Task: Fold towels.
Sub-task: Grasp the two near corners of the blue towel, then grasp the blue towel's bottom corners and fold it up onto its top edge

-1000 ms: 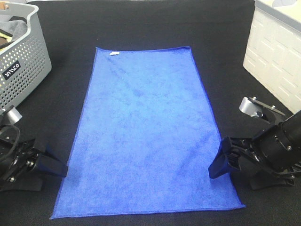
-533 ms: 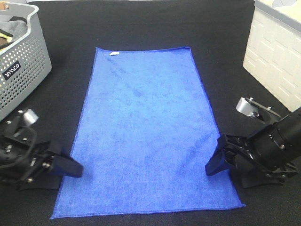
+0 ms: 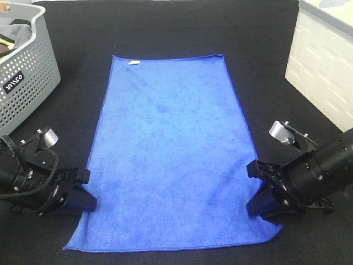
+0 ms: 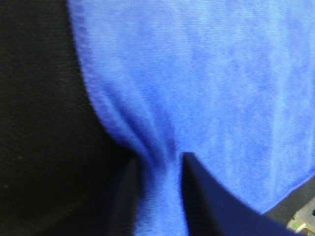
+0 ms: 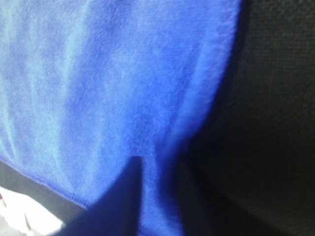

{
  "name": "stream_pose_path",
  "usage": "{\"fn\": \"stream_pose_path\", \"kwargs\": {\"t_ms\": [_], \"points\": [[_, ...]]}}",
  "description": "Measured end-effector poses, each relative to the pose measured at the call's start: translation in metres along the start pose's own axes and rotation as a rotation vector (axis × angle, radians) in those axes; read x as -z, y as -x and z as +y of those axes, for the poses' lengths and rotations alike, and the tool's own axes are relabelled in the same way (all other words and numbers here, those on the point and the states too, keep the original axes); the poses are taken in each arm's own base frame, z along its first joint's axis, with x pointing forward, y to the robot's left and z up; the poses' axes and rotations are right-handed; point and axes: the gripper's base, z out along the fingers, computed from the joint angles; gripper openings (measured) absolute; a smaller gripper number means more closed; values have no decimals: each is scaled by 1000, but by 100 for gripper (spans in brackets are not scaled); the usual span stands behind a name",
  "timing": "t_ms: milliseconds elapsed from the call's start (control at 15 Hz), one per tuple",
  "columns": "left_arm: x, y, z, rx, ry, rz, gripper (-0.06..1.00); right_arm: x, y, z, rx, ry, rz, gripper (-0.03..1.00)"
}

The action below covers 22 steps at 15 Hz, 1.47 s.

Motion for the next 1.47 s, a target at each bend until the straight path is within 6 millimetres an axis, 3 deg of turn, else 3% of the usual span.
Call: {"fn": "stream_pose_path", "kwargs": {"t_ms": [67,133,200,400,733,1133,1467], "points": [[0,0,1,0,7,-2,11,0,0,0,-1,-4,-5,7],[0,0,1,0,8,-2,2,0,0,0,-1,-4,-5,0],[0,0,1,0,8,-2,0,0,0,0,-1,-4,-5,0],[5,0,-3,-13,4,-3,0,4,-1,3,-8,11,-2,0],[35,-6,-17,-89,30,37,0,35,-15,14,6,-8,-12,0],[55,-55,-11,-77,55,123,0,40,-55,9,-10,-10,39,0],[65,-56,-15,-93,70,73,0,42,-56,9,-11,-12,17,0]]}}
